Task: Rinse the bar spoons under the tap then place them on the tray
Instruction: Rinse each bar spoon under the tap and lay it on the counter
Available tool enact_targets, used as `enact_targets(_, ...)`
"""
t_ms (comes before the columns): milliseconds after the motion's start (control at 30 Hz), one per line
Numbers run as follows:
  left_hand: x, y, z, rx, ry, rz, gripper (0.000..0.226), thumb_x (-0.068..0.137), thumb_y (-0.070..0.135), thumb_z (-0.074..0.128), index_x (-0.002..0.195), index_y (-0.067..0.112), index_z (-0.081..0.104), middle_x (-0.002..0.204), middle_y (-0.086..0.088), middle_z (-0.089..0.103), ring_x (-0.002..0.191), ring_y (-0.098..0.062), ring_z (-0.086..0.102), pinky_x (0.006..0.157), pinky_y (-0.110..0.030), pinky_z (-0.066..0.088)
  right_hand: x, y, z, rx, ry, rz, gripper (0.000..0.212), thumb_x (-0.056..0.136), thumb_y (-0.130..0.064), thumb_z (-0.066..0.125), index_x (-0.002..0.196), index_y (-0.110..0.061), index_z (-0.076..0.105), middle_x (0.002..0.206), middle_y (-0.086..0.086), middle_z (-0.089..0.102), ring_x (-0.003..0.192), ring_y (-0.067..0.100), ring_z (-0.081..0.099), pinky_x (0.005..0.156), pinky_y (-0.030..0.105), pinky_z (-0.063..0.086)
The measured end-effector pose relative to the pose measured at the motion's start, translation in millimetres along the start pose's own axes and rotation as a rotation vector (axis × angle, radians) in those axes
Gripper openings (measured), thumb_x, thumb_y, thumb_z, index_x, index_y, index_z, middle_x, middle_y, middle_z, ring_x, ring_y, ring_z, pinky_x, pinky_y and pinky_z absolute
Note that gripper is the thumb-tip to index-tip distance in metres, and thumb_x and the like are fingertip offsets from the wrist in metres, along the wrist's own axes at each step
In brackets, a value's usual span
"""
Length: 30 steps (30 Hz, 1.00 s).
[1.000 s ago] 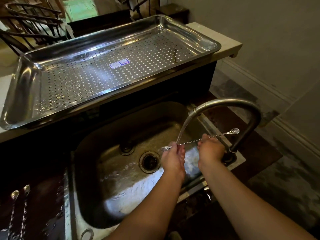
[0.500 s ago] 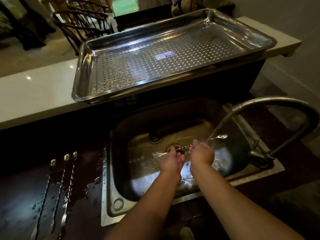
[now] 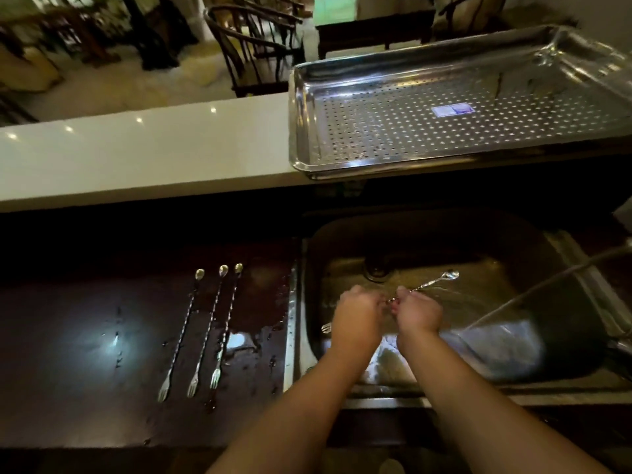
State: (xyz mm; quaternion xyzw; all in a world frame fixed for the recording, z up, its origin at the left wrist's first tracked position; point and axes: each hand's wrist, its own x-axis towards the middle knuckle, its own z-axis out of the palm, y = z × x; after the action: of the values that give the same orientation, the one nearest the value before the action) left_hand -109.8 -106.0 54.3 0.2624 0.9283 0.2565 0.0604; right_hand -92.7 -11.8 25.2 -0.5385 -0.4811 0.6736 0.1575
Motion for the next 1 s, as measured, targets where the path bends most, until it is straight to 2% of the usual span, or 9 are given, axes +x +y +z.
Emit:
enact_targets(100, -1, -27, -13, 0.103, -0.063, -0.022, 0.018, 0.091, 0.015, 0.052, 0.101, 0.013, 0.067, 0.103, -0.011, 0.061, 0.096, -0.029, 0.057, 0.078, -0.035, 0.046, -15, 5, 25, -0.073, -0.044, -0.035, 0.032, 0.089, -0.013, 0.061, 0.058, -0.011, 0.056, 0.057, 0.008, 0.057, 0.054, 0.023, 0.050, 0.061, 0.036, 0.042)
enact_targets(200, -6, -53, -26, 0.158, -0.092, -0.032, 0.020, 0.091, 0.011, 0.050, 0.102, 0.011, 0.067, 0.103, -0.012, 0.060, 0.094, -0.031, 0.059, 0.075, -0.037, 0.047, -33, 10, 50, -0.102, -0.088, -0.036, 0.030, 0.089, -0.012, 0.061, 0.059, -0.010, 0.058, 0.053, 0.007, 0.055, 0.047, 0.018, 0.047, 0.051, 0.027, 0.039)
enact_targets(400, -16, -101, -51, 0.127, -0.068, -0.140, 0.019, 0.091, 0.014, 0.049, 0.100, 0.010, 0.065, 0.100, -0.012, 0.063, 0.088, -0.033, 0.063, 0.070, -0.037, 0.047, -69, 23, 99, -0.165, -0.155, -0.074, 0.001, 0.088, -0.006, 0.065, 0.088, -0.007, 0.066, 0.060, 0.007, 0.059, 0.049, 0.014, 0.051, 0.042, 0.021, 0.043)
enact_targets(533, -27, -132, -65, 0.061, -0.030, -0.230, 0.023, 0.091, 0.019, 0.046, 0.097, 0.012, 0.067, 0.096, -0.013, 0.065, 0.086, -0.034, 0.063, 0.065, -0.033, 0.040, -83, 42, 132, -0.298, -0.226, -0.124, 0.009, 0.085, -0.012, 0.069, 0.091, -0.006, 0.068, 0.067, 0.008, 0.064, 0.057, 0.019, 0.057, 0.057, 0.030, 0.048)
enact_targets(633, -35, -154, -68, 0.046, -0.012, -0.323, 0.023, 0.092, 0.019, 0.045, 0.094, 0.010, 0.066, 0.097, -0.013, 0.064, 0.087, -0.034, 0.063, 0.067, -0.037, 0.044, -90, 57, 154, -0.412, -0.274, -0.155, 0.013, 0.083, -0.017, 0.072, 0.075, -0.009, 0.067, 0.063, 0.008, 0.064, 0.063, 0.027, 0.061, 0.065, 0.038, 0.051)
enact_targets(700, -39, -165, -70, 0.020, -0.011, -0.386, 0.022, 0.092, 0.016, 0.044, 0.094, 0.008, 0.065, 0.097, -0.013, 0.064, 0.087, -0.032, 0.062, 0.066, -0.036, 0.042, -93, 65, 167, -0.532, -0.296, -0.196, 0.025, 0.083, -0.021, 0.071, 0.060, -0.015, 0.063, 0.062, 0.009, 0.066, 0.070, 0.032, 0.066, 0.073, 0.042, 0.056)
enact_targets(767, -43, -174, -71, -0.016, -0.011, -0.438, 0.021, 0.091, 0.014, 0.044, 0.093, 0.007, 0.064, 0.096, -0.012, 0.063, 0.085, -0.029, 0.062, 0.064, -0.034, 0.040, -97, 69, 177, -0.654, -0.316, -0.251, 0.030, 0.084, -0.023, 0.069, 0.055, -0.017, 0.062, 0.066, 0.012, 0.069, 0.074, 0.032, 0.067, 0.075, 0.042, 0.056)
enact_targets(867, -46, -184, -73, -0.033, -0.017, -0.471, 0.020, 0.091, 0.012, 0.044, 0.093, 0.006, 0.063, 0.097, -0.012, 0.063, 0.087, -0.030, 0.061, 0.069, -0.037, 0.043, -100, 70, 191, -0.887, -0.342, -0.336, 0.031, 0.087, -0.025, 0.064, 0.060, -0.009, 0.065, 0.069, 0.013, 0.069, 0.071, 0.029, 0.066, 0.067, 0.035, 0.053)
enact_targets(1000, -45, -190, -70, -0.032, -0.044, -0.479, 0.020, 0.091, 0.010, 0.042, 0.096, 0.007, 0.061, 0.101, -0.012, 0.061, 0.091, -0.031, 0.061, 0.073, -0.038, 0.044, -102, 70, 201, -1.075, -0.326, -0.435, 0.034, 0.090, -0.023, 0.059, 0.058, -0.011, 0.054, 0.063, 0.009, 0.058, 0.063, 0.026, 0.057, 0.057, 0.028, 0.039)
